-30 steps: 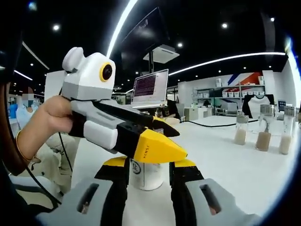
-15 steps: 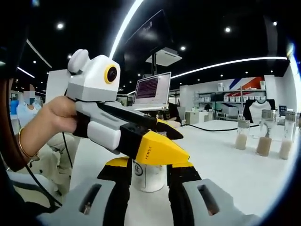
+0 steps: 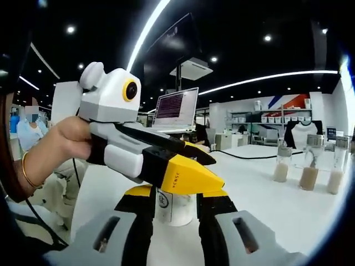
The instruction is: Rotate the seasoning bottle until the label or dispensing opening points toward the visible target arrow and the bottle remains upright within the marked orientation range
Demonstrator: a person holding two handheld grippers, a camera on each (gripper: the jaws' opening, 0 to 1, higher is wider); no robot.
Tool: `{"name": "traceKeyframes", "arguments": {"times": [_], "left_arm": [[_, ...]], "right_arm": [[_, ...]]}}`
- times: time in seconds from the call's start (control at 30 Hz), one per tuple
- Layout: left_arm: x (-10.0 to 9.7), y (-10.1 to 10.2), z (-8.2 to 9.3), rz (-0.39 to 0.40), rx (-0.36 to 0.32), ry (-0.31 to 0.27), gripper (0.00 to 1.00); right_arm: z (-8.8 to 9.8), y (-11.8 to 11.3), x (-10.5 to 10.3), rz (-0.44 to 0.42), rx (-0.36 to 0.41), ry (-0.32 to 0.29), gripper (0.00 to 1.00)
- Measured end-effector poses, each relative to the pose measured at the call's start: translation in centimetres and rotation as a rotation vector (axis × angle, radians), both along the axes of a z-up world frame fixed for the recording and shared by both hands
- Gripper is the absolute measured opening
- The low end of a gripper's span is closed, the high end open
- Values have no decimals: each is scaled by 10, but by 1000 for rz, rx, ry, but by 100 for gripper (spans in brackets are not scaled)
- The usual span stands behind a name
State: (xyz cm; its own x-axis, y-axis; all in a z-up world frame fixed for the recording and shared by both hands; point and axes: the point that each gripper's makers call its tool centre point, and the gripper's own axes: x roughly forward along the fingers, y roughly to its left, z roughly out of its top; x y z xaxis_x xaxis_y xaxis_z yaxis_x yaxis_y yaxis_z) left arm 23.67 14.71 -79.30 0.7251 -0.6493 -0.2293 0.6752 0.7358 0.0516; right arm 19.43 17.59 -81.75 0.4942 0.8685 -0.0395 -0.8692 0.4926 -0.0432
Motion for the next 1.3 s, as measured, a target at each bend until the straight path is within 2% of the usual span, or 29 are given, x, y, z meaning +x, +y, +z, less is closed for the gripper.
{"name": "traceKeyframes", "arguments": {"times": [0.63,1.13,1.3], "left_arm": [[18,0,5,-15,-19,-7,39],[27,5,5,-13,-36,-4,39],[30,6,1,-2,-32,10,39]], "right_arm": [[7,2,22,-20,1,10,27],[6,6,31,-19,-19,16,27],[2,7,34,-14,-20,35,27]]}}
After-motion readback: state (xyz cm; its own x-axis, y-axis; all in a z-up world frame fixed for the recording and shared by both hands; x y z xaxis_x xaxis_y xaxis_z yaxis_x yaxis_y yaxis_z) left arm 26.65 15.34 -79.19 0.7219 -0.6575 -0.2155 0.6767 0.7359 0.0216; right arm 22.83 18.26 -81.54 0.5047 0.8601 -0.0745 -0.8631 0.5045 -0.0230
